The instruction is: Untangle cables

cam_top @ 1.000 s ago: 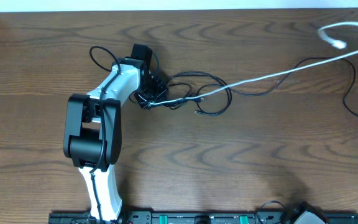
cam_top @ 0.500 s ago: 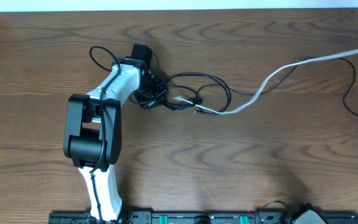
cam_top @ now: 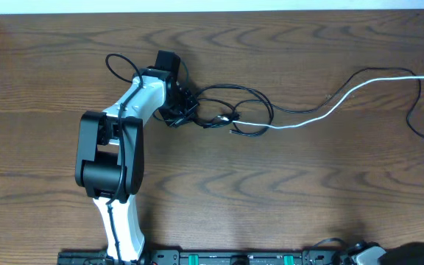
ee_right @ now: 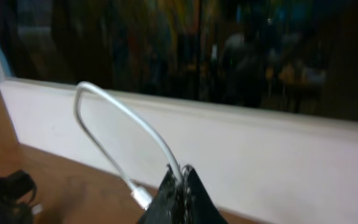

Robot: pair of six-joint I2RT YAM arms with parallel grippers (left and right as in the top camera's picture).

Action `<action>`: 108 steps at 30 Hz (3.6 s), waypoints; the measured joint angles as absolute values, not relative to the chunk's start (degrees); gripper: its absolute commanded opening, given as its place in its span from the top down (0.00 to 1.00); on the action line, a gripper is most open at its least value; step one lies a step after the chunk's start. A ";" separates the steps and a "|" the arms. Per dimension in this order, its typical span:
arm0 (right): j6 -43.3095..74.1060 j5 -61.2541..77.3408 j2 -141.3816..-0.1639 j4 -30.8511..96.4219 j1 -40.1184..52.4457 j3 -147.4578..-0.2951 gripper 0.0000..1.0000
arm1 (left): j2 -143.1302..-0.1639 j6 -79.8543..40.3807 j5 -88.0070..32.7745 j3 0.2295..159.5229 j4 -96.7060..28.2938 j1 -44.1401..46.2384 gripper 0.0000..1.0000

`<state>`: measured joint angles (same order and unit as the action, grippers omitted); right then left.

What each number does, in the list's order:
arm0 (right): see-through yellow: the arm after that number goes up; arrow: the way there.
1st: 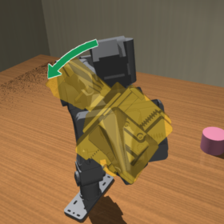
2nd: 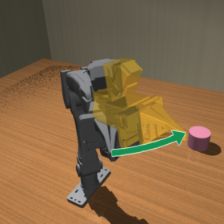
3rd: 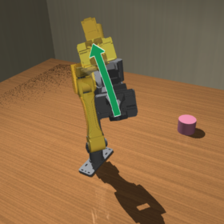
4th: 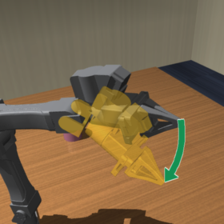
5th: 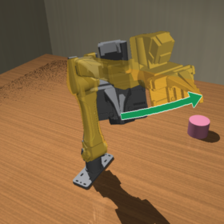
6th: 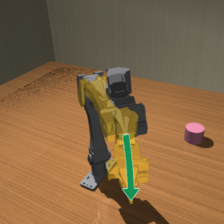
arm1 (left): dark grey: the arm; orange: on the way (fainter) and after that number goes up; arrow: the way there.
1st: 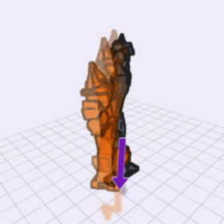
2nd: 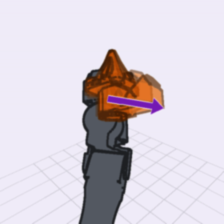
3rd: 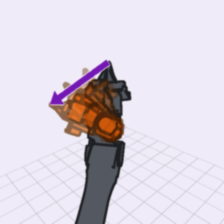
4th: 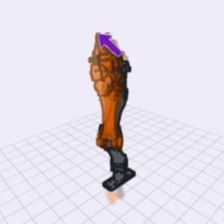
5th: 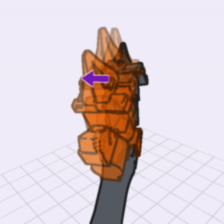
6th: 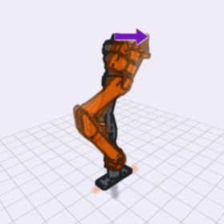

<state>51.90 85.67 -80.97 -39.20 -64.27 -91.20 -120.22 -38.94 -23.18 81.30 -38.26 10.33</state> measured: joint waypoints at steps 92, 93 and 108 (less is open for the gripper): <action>34.30 81.34 -123.37 -26.89 -36.75 -58.37 0.69 | -109.51 -34.48 -19.31 89.49 -56.16 16.82 0.27; 33.63 81.17 -123.37 -26.79 -36.84 -58.35 0.53 | -109.51 -34.48 -19.31 89.49 -56.16 16.82 0.27; 42.74 78.94 -123.37 -23.53 -37.43 -60.86 0.90 | -109.51 -34.48 -19.16 89.49 -55.90 16.82 0.27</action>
